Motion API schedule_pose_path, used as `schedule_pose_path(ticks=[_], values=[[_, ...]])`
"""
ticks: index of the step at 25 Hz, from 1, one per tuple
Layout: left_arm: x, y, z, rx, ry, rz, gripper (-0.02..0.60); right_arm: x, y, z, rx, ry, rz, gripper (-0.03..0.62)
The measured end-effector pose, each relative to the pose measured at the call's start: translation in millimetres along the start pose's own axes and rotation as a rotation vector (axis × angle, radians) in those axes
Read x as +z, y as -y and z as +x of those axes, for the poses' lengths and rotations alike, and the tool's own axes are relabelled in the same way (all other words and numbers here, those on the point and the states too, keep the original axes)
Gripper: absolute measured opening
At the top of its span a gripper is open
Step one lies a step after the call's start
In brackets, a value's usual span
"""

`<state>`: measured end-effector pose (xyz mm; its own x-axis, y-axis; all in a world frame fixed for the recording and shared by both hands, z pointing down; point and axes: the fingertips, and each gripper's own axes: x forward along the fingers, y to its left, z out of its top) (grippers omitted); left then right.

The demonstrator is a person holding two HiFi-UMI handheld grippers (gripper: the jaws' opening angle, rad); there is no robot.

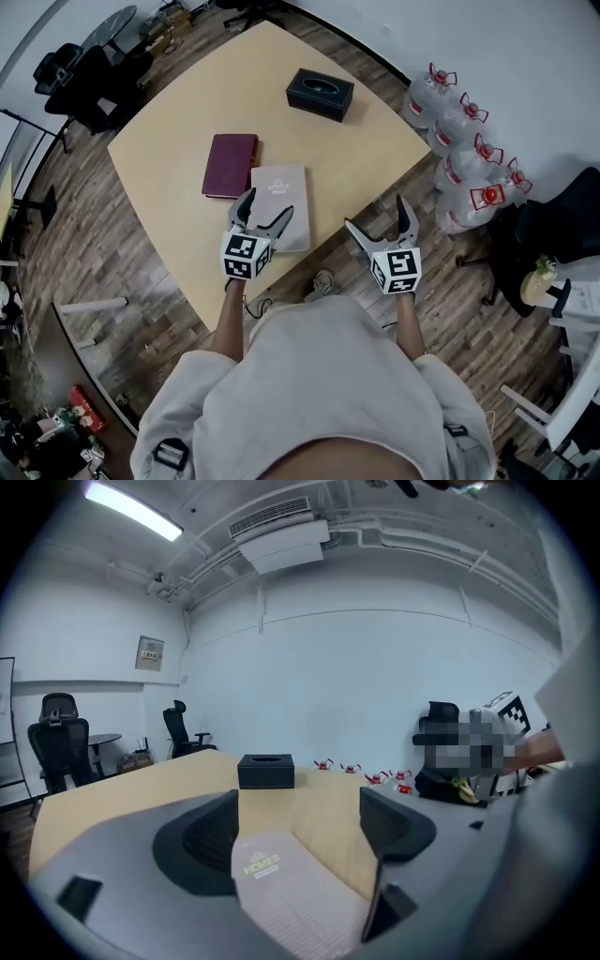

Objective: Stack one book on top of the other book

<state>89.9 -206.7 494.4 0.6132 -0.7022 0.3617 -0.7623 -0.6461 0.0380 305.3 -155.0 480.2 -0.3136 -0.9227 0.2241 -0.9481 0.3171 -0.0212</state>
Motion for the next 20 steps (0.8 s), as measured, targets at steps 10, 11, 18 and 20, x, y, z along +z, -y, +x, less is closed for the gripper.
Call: schedule_pose_path(ticks=[10,11,18,20], values=[[-22.3,-30.8,-27.6,0.139,-0.044,-0.055,0.400,-11.5,-30.1,39.3,0.156,-0.037,0.011,0.561],[-25.6,-33.2,-31.7,0.149,-0.048,-0.063,0.400,-11.8,-34.8,41.5,0.169,-0.039,0.011,0.561],[-42.5,-54.9,-56.9,0.200,-0.066,-0.087,0.400,-15.0,-72.9,59.1,0.241,-0.055,0.006,0.561],[-45.8,-60.0,-58.3,0.204,-0.066,-0.094,0.400,-16.8,-79.9,63.8,0.252,-0.063,0.002,0.560]])
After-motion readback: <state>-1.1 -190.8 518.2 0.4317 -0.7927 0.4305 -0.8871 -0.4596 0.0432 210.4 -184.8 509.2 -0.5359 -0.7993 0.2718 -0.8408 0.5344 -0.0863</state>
